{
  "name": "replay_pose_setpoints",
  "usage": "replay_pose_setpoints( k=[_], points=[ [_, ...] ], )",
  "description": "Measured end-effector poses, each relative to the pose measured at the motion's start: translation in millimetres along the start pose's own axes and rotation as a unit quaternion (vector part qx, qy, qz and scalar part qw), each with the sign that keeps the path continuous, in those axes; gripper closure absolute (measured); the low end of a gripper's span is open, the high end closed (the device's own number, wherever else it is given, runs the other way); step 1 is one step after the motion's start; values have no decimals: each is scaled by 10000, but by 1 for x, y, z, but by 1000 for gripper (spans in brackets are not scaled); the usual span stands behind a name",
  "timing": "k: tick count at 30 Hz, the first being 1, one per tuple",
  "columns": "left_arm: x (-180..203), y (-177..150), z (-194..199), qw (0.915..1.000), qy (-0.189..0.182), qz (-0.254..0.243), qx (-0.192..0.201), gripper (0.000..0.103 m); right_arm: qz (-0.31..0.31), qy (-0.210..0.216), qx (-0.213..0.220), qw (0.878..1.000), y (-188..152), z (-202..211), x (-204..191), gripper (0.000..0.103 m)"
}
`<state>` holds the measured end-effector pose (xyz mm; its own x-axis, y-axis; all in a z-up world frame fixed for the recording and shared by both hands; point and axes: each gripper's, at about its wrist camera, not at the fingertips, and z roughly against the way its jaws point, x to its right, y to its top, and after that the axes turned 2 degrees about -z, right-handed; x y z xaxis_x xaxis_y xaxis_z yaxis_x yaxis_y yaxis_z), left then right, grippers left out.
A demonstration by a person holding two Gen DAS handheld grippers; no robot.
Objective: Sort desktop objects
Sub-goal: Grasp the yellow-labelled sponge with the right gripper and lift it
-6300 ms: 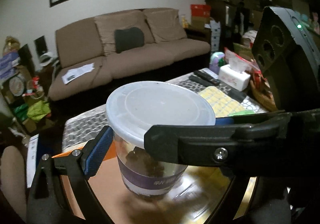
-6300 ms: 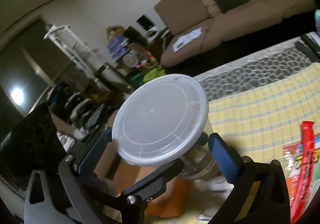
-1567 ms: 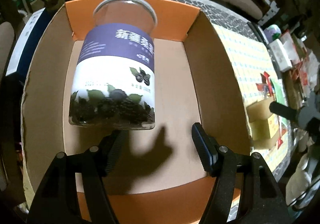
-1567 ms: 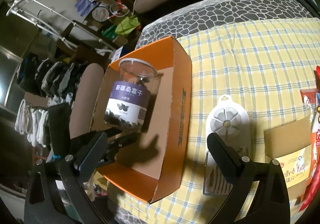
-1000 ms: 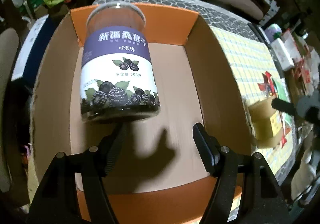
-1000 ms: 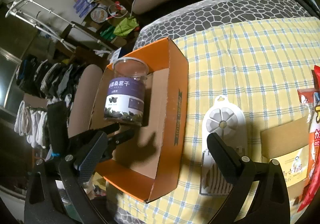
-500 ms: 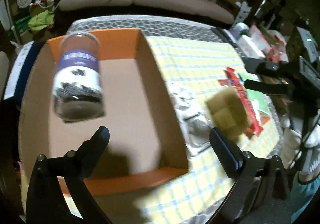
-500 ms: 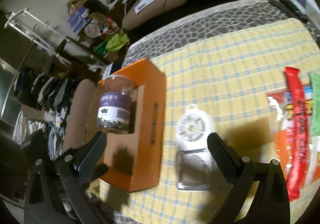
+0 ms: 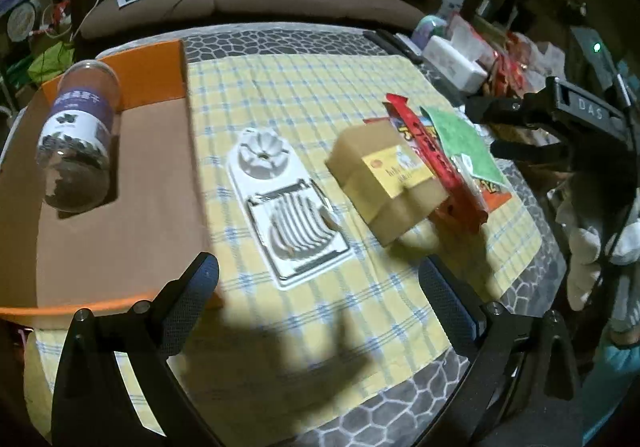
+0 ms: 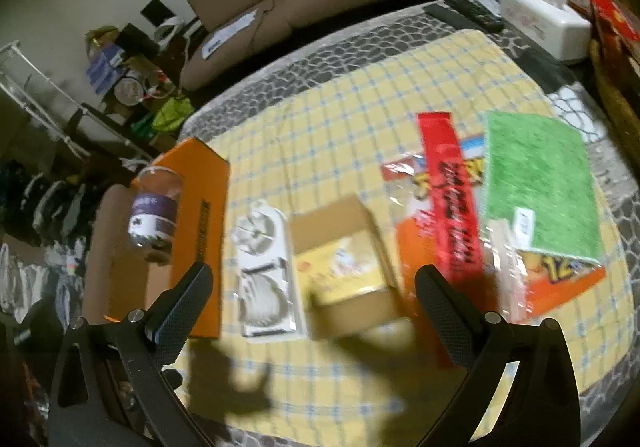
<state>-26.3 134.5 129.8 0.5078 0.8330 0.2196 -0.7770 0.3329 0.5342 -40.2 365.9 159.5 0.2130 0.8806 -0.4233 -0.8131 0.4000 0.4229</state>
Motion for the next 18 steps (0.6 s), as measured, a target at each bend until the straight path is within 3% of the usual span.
replay_pose_setpoints(
  k=[3, 9, 13, 18],
  points=[
    [11, -9, -13, 10000, -9, 68, -58, 3, 197, -247, -34, 9995, -5, -2, 3, 1],
    [22, -18, -35, 9988, 479, 87, -19, 3, 607, -660, -301, 9955, -19, -28, 4, 1],
    [20, -20, -52, 9979, 584, 276, -100, 3, 1261, -1182, -373, 9842, -28, -52, -13, 1],
    [19, -25, -67, 9969, 688, 332, -197, 3, 1582, -1426, -469, 9759, -30, -76, -21, 1]
  ],
)
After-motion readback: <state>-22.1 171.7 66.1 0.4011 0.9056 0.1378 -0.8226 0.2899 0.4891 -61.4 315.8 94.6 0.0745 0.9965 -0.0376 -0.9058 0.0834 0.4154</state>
